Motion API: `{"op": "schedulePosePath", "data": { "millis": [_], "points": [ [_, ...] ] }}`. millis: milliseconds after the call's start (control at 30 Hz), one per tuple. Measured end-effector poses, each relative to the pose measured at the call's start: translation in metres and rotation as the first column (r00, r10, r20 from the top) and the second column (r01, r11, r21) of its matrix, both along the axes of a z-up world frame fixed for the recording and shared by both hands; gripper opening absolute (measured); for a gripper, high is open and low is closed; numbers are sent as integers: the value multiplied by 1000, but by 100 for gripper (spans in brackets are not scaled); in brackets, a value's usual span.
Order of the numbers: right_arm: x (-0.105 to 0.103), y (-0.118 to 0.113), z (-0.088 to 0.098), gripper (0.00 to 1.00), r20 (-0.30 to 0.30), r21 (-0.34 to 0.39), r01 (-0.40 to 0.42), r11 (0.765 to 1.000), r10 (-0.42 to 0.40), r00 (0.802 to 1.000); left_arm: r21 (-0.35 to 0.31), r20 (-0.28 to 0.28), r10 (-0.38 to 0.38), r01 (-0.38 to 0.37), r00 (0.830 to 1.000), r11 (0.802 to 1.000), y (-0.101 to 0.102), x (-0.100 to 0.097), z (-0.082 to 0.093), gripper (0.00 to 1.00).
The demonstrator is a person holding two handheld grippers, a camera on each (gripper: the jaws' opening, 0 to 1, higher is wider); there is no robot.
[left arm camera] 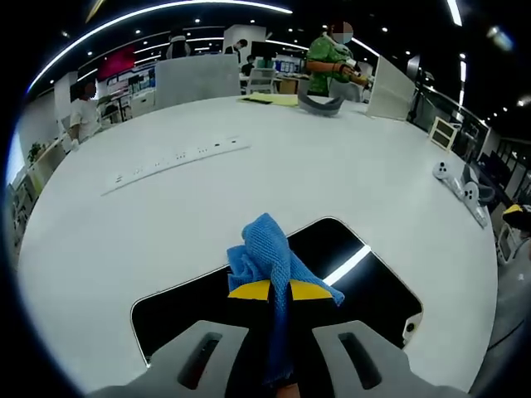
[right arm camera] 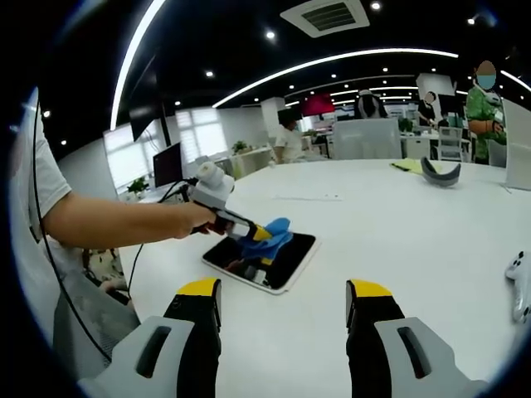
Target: Wipe the mirror surface with the cleaning cloth until all visible marks leave the cleaned area.
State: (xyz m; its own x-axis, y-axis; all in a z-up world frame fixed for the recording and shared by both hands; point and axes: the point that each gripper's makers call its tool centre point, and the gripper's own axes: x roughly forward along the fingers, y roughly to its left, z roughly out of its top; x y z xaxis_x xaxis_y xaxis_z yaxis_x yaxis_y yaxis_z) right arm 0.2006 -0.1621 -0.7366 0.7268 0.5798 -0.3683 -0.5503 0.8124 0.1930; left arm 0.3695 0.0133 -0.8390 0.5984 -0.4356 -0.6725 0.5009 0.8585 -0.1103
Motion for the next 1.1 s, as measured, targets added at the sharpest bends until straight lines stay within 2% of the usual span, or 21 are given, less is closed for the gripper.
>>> {"op": "schedulePosePath", "data": {
  "millis": [667,967,1100],
  "points": [
    [0,-6,-2,59,-6,3,21,1000,-21,1000,10,-2,-75,75,997,997,-33,13,-1,4],
    [-2,-13,0,59,-2,-3,37,999,-37,999,15,1,-138,138,990,990,-56,10,-1,4],
    [-4,-15,1,59,-1,-4,45,999,-45,999,15,2,-150,150,989,989,-58,7,0,4]
  ]
}}
